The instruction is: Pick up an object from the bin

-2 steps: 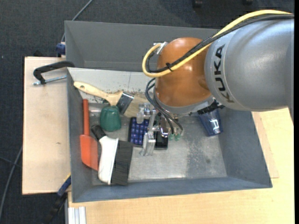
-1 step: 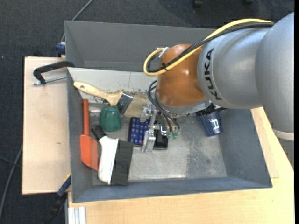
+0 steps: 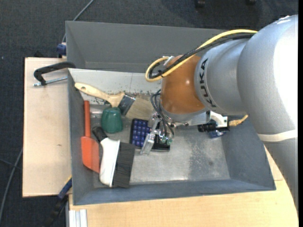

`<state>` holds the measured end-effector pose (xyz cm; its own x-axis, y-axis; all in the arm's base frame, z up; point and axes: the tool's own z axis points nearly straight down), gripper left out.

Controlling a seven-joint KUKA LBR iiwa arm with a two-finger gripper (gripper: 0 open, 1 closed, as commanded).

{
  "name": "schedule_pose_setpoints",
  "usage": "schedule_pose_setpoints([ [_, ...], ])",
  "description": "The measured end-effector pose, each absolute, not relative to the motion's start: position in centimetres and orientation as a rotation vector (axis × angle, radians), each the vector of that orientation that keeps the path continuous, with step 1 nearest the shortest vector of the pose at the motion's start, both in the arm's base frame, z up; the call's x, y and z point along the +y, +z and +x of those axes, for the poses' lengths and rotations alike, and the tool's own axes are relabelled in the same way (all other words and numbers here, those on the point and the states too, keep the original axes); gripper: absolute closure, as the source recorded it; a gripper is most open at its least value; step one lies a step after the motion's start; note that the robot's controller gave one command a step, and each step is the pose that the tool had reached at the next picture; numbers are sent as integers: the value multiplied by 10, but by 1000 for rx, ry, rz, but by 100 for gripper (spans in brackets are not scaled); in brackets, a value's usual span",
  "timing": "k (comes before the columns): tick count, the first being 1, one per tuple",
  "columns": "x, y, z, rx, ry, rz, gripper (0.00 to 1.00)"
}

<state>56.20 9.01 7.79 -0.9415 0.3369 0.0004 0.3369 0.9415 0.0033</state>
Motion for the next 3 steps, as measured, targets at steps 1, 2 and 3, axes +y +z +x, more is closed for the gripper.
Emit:
schedule_pose_setpoints([
  [1, 85, 72, 575, 3131, 7, 129, 0],
  [2, 88, 77, 568, 3104, 9, 456, 0],
  [3, 86, 75, 576, 3129, 9, 130, 100],
])
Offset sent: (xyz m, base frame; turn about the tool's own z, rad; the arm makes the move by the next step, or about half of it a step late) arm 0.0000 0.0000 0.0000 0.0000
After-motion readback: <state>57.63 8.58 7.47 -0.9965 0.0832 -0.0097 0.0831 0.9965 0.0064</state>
